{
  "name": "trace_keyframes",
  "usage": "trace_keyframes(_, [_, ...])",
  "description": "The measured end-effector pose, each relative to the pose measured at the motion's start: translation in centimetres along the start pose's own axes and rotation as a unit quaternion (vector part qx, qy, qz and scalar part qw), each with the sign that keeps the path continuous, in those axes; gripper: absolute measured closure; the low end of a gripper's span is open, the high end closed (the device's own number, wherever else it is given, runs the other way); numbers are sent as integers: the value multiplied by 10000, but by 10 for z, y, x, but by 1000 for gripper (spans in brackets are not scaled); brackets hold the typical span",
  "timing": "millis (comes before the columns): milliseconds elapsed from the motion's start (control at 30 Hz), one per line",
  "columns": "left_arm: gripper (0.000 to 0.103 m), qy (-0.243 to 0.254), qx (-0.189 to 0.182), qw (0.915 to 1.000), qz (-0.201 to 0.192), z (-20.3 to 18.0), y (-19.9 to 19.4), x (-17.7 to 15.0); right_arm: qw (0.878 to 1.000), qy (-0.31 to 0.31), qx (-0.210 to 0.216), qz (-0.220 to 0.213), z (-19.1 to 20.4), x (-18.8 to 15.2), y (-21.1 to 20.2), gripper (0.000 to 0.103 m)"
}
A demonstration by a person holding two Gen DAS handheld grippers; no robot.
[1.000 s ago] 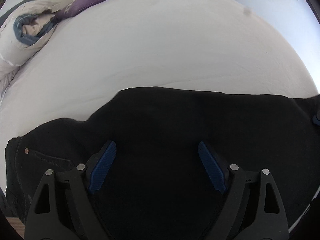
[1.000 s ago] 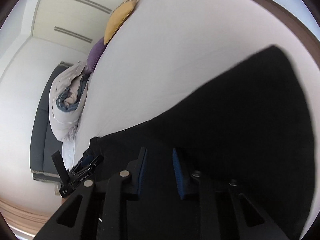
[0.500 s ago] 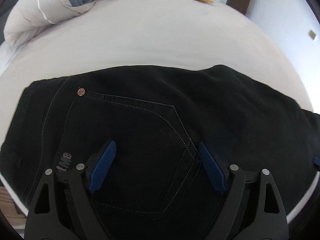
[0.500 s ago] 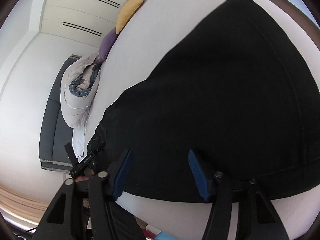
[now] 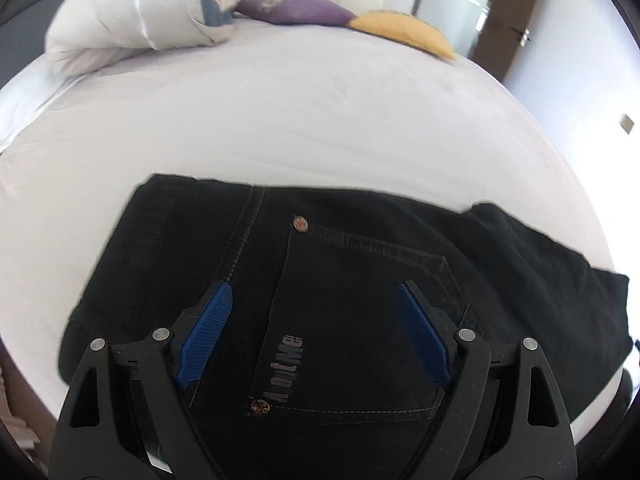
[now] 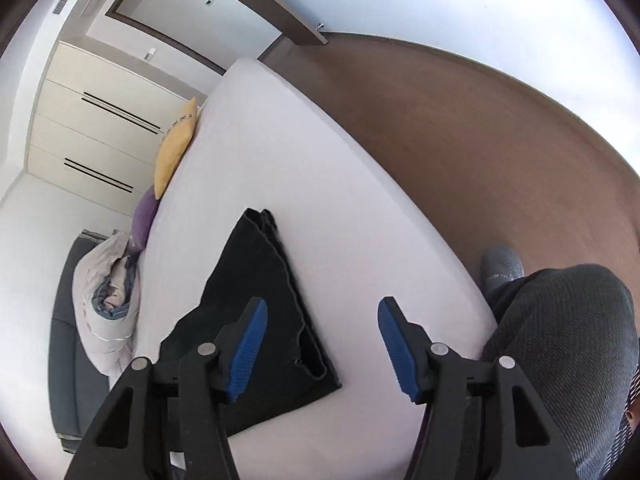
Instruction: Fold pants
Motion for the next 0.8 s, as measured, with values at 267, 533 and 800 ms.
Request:
trace_keyframes(267, [19, 738, -720, 9947, 26, -115, -19, -6, 9959, 475, 577, 511, 20, -67, 44, 41])
trace_keyframes(533, [19, 1096, -1418, 9829, 428, -240, -23, -50, 9843, 1422, 1032, 154, -10, -74, 45, 41])
trace_keyframes(800, [19, 1190, -1534, 9781, 756, -286, 2, -59, 9781, 1550, 1359, -291, -5, -66, 59, 39])
Point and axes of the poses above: each gripper's, at about its wrist camera, not at the fingertips, and y roughly the way its jaws point, z to its left, x to its top, the point moved 2 cm from there along y, roughly the way its jaws point, and after that the axes turned 8 degrees about x, right-handed, at the moved point
